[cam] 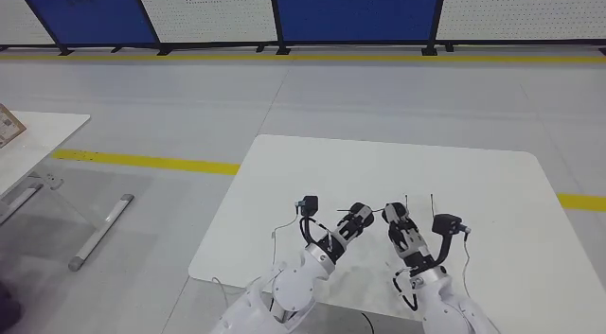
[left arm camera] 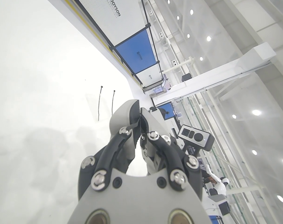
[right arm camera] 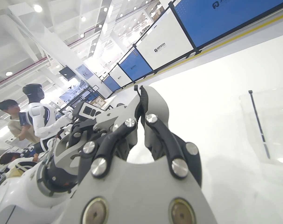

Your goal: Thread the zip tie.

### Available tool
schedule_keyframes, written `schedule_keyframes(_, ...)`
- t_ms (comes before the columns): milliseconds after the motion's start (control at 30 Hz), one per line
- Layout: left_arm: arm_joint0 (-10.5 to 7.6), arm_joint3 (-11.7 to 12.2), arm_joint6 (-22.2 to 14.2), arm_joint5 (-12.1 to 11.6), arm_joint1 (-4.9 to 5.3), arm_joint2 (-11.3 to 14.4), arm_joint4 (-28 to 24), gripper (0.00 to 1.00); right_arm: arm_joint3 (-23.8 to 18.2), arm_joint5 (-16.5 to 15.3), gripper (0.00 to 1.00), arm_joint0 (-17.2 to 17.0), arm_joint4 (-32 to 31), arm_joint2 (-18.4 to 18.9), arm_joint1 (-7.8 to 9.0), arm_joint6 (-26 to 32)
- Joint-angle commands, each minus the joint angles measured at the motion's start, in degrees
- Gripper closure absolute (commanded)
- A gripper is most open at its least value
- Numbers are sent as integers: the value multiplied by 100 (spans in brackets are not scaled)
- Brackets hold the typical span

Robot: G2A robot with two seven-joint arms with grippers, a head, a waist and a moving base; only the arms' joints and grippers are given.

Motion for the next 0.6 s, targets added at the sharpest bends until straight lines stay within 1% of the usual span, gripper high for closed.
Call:
schedule_keyframes(0, -2, 5, 11, 33, -2, 12, 38, 91, -6, 8, 100, -6, -18, 4, 2, -19)
schedule_keyframes(33, -1, 6, 20, 41, -4, 20, 48, 78, -9, 12, 100, -8, -23, 5, 2, -26)
schedule_keyframes(167, 2, 6, 55, 47, -10, 31, 46, 64, -21, 57, 100, -16, -84, 6, 4, -74)
schedule_keyframes(233, 3, 8, 67, 46, -13, 33, 41, 64, -19, 85, 100, -15, -99, 6, 3, -94)
schedule_keyframes(300, 5, 10, 79, 44, -16, 35, 35, 67, 6, 122, 100, -4, -94, 17, 2, -123)
schedule_keyframes(367, 9, 13, 95, 36, -19, 36, 24, 67, 36, 140, 100, 4, -95, 28, 1, -156)
schedule_keyframes(433, 14, 20, 113, 25, -21, 36, 15, 71, 62, 150, 100, 6, -101, 47, 3, -186)
schedule_keyframes(500, 17, 28, 121, 16, -23, 35, 14, 71, 78, 159, 100, 4, -120, 61, 5, -214)
schedule_keyframes(567, 21, 34, 134, 7, -25, 32, 6, 77, 86, 167, 100, 1, -139, 72, 6, -240)
